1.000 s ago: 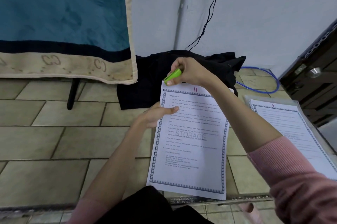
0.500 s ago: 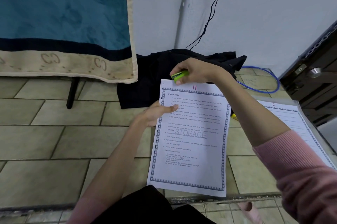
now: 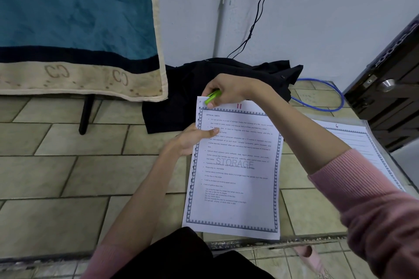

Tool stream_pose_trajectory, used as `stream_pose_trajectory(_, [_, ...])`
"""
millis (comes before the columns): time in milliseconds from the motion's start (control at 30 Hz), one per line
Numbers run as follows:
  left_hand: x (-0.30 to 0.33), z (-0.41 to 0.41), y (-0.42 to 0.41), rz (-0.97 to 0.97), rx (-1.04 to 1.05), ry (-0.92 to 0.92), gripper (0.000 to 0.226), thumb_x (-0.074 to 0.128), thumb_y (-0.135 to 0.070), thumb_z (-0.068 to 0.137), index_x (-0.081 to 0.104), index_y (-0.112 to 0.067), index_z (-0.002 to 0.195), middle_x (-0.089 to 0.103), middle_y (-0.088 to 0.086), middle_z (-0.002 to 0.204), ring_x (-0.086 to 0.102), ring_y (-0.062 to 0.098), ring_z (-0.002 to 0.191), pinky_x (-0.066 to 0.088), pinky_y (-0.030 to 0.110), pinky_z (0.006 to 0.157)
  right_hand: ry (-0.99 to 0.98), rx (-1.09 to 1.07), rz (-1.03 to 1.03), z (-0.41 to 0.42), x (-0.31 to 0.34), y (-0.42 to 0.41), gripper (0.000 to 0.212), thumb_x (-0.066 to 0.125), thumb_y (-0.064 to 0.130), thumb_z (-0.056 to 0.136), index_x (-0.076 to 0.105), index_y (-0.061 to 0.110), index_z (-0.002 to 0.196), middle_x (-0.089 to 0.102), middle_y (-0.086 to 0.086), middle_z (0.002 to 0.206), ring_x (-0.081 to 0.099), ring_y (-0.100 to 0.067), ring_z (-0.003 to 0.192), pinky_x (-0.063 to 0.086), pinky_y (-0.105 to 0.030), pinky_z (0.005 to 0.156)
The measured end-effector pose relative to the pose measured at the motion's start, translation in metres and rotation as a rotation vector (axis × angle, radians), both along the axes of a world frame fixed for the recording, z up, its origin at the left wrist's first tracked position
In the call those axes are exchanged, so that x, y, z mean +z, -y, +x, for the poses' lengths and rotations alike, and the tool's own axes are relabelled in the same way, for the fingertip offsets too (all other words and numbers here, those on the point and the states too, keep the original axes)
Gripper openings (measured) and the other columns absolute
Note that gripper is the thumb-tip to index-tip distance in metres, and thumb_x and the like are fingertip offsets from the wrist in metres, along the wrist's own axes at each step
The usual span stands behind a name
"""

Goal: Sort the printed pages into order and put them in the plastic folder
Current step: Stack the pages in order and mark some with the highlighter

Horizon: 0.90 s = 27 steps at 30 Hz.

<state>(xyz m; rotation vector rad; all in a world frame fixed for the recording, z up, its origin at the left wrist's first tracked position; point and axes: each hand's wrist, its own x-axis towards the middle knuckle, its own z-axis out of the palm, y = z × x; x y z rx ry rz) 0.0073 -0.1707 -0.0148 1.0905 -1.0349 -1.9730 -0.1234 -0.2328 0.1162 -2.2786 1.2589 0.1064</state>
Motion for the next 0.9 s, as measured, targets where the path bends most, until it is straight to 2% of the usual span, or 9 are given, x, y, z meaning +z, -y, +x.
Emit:
stream_pose_trajectory(100, [-0.0011,0.0002,-0.0010,0.003,0.012,0.008,0.038,0.058,-0.009,0.089,0.053,-0.005,0.127,0.061,0.015,0.124,0.060,0.032,0.113,0.047,0.049,0.097,-0.019,0.017,-0.014,0.0041,0.0002,-0.0015,0.021,0.067,0.026,0.085,0.066,0.017,0.104,0.058,0.014,0.078,0.053,-0.003,0.073,0.040,-0.018,0.064])
stream_pose_trajectory(300, [0.0012,-0.0029,-0.0036,-0.017,0.015,0.000,0.038,0.058,-0.009,0.090,0.053,-0.004,0.127,0.063,0.013,0.121,0.061,0.028,0.110,0.052,0.042,0.091,0.005,0.017,-0.042,0.0076,-0.0001,-0.0028,0.018,0.068,0.025,0.085,0.066,0.017,0.101,0.059,0.014,0.079,0.055,-0.007,0.079,0.040,-0.017,0.067])
stream_pose_trajectory(500, [0.0017,-0.0049,-0.0056,-0.039,0.018,0.004,0.031,0.057,-0.008,0.090,0.056,-0.008,0.121,0.065,0.008,0.116,0.063,0.024,0.106,0.053,0.039,0.090,-0.051,0.013,-0.009,0.0024,0.0048,-0.0033,0.018,0.069,0.027,0.083,0.068,0.019,0.100,0.066,0.005,0.090,0.060,-0.012,0.085,0.048,-0.027,0.079])
stream_pose_trajectory(633, [0.0045,-0.0056,-0.0056,-0.041,0.011,0.003,0.026,0.057,-0.008,0.090,0.059,-0.011,0.116,0.066,0.005,0.111,0.064,0.023,0.103,0.054,0.038,0.087,-0.031,-0.008,-0.034,0.0015,0.0038,-0.0054,0.017,0.068,0.024,0.084,0.068,0.017,0.100,0.062,0.010,0.081,0.056,-0.009,0.079,0.043,-0.019,0.067])
stream_pose_trajectory(800, [0.0045,-0.0049,-0.0045,-0.034,0.008,-0.001,0.036,0.058,-0.008,0.089,0.054,-0.005,0.125,0.063,0.012,0.121,0.062,0.028,0.109,0.053,0.042,0.089,0.013,0.012,-0.105,0.0003,0.0018,-0.0085,0.015,0.068,0.015,0.084,0.067,0.013,0.099,0.054,0.015,0.070,0.050,-0.001,0.063,0.036,-0.004,0.043])
stream_pose_trajectory(867, [0.0032,-0.0046,-0.0043,-0.024,0.018,-0.002,0.037,0.058,-0.008,0.089,0.053,-0.005,0.126,0.062,0.014,0.123,0.061,0.030,0.112,0.051,0.045,0.092,0.040,0.013,-0.109,0.0002,0.0003,-0.0098,0.014,0.068,0.011,0.083,0.067,0.013,0.097,0.054,0.016,0.069,0.050,-0.001,0.062,0.036,-0.005,0.042])
stream_pose_trajectory(900, [0.0032,-0.0046,-0.0042,-0.020,0.026,-0.002,0.036,0.058,-0.008,0.089,0.054,-0.005,0.125,0.062,0.014,0.123,0.061,0.030,0.112,0.050,0.046,0.093,0.056,0.007,-0.118,0.0007,-0.0020,-0.0099,0.014,0.069,0.010,0.082,0.067,0.014,0.096,0.055,0.016,0.069,0.052,-0.002,0.064,0.037,-0.005,0.047])
